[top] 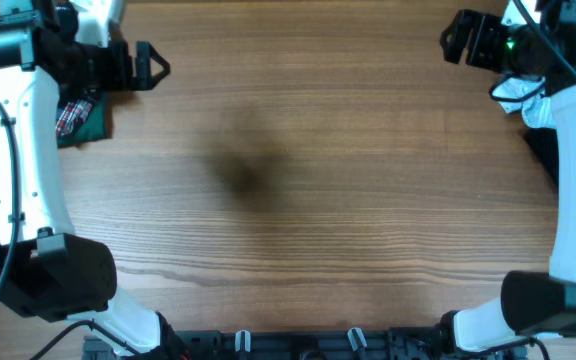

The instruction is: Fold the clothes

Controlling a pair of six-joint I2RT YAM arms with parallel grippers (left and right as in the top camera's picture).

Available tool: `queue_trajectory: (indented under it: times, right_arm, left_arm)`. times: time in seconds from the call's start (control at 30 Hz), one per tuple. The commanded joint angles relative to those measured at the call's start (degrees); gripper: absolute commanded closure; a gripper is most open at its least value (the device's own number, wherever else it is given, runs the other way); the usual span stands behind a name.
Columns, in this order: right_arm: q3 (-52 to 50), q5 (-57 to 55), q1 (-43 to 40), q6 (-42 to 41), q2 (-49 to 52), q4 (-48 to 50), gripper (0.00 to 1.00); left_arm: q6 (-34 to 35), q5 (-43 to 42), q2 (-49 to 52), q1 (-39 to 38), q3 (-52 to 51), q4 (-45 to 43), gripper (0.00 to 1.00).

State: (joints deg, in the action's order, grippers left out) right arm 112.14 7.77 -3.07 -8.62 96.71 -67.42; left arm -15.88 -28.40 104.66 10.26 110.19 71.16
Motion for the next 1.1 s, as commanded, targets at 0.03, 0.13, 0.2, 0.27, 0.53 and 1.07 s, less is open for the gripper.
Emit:
queue_trajectory:
  times: [0.03, 0.13, 0.2, 0.27, 0.53, 1.07]
  right_arm:
    - [0.81, -5.29, -0.17, 1.09, -2.19, -0.70, 0.00]
    - [0.81, -9.01, -0.17, 1.14, -2.54, -0.72, 0.01]
    - [0.79, -12.20, -0.17, 1.14, -2.38, -0.85, 0.00]
    - [0.74, -14.08, -0.17, 1.16, -2.32, -0.96, 0.00]
    - [0.74, -14.23, -0.17, 1.11, -2.32, -0.96, 0.00]
    - [0.74, -14.23, -0.17, 1.11, -2.32, -0.96, 0.00]
  left_arm:
    - [0.04, -0.50, -1.36, -4.70, -0.02, 1.70, 0.01]
    - [0.07, -0.28, -2.51, -8.09, -0.02, 1.95, 0.01]
    - [0.04, 0.44, -3.74, -10.95, -0.02, 1.92, 0.00]
    - [0.07, 1.77, -5.07, -13.81, -0.02, 1.92, 0.00]
    - [0.11, 4.22, -6.95, -20.76, -0.02, 2.19, 0.00]
    - [0.09, 4.24, -6.95, -23.98, -0.02, 2.43, 0.00]
